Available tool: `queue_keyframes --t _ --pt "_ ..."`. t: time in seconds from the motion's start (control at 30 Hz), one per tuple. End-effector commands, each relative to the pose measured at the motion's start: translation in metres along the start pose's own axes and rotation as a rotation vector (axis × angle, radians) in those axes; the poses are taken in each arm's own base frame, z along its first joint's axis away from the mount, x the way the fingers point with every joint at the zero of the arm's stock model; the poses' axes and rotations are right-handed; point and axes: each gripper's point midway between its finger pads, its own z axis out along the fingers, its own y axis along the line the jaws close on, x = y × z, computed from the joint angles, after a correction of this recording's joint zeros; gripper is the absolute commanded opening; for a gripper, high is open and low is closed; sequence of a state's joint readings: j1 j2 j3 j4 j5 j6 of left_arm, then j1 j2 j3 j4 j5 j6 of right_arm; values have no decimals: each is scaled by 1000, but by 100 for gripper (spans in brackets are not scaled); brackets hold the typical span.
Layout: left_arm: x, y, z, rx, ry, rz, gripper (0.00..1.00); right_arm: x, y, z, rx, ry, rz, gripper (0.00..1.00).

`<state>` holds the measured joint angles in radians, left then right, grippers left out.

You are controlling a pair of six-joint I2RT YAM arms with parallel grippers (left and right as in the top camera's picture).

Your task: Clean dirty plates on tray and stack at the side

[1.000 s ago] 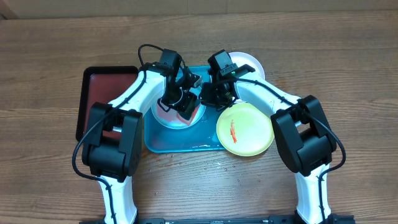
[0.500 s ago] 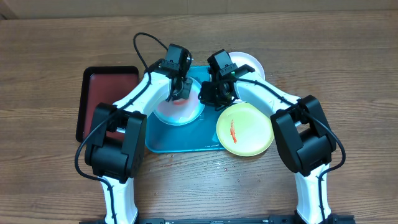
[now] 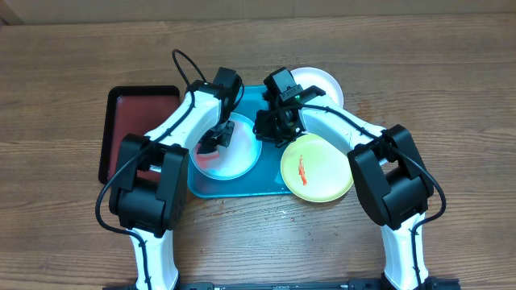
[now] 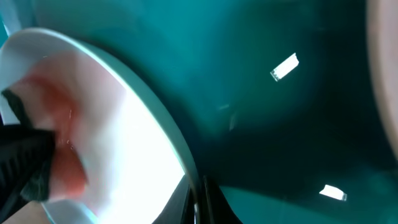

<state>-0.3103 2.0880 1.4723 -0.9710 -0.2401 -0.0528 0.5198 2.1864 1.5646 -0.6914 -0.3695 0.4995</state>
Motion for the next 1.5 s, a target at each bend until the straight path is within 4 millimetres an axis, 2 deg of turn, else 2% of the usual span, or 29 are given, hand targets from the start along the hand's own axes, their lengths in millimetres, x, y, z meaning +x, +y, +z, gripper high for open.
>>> queue_keyframes --t 0.0,0.07,0.2,0.3,0.4,0.47,0.6,0.7,0.87,0.93,0.97,1.1,1.2,1.33,1.47 --pt "30 -48 11 300 95 242 4 -11 -5 -3 3 -29 34 4" --pt "30 -68 4 425 66 309 4 -11 -5 -3 3 -29 34 4" --pt "17 -94 -9 589 -30 373 4 -11 -5 -3 3 -29 33 4" --pt "-3 -106 -17 651 -129 379 4 -11 -5 -3 3 -29 32 4" --pt "-25 -105 -17 625 -221 370 4 -11 -5 -3 2 -30 32 4" --pt "-36 -96 -12 560 -243 330 4 -11 -5 -3 2 -30 32 4" --pt "-62 -49 3 313 -261 66 4 -11 -5 -3 2 -31 32 4" --pt "-74 -20 -3 200 -275 -84 4 -11 -5 -3 3 -30 32 4" --pt "-91 4 -45 164 -294 -137 4 -11 -6 -2 8 -30 33 4" --pt "-96 10 -69 163 -300 -140 4 -11 -6 -2 11 -31 32 4" --pt "-98 18 -91 160 -304 -145 4 -9 -7 -2 14 -27 34 4" --pt "-95 38 -128 156 -293 -231 4 -8 -9 -3 25 -21 39 4" --pt "-86 58 -140 155 -266 -358 4 -5 -9 -6 35 -7 45 4" --pt "-73 80 -137 170 -212 -465 4 -6 -4 -20 53 -2 14 4" --pt "-63 93 -132 166 -174 -490 4 -9 -2 -38 139 -48 -5 4"
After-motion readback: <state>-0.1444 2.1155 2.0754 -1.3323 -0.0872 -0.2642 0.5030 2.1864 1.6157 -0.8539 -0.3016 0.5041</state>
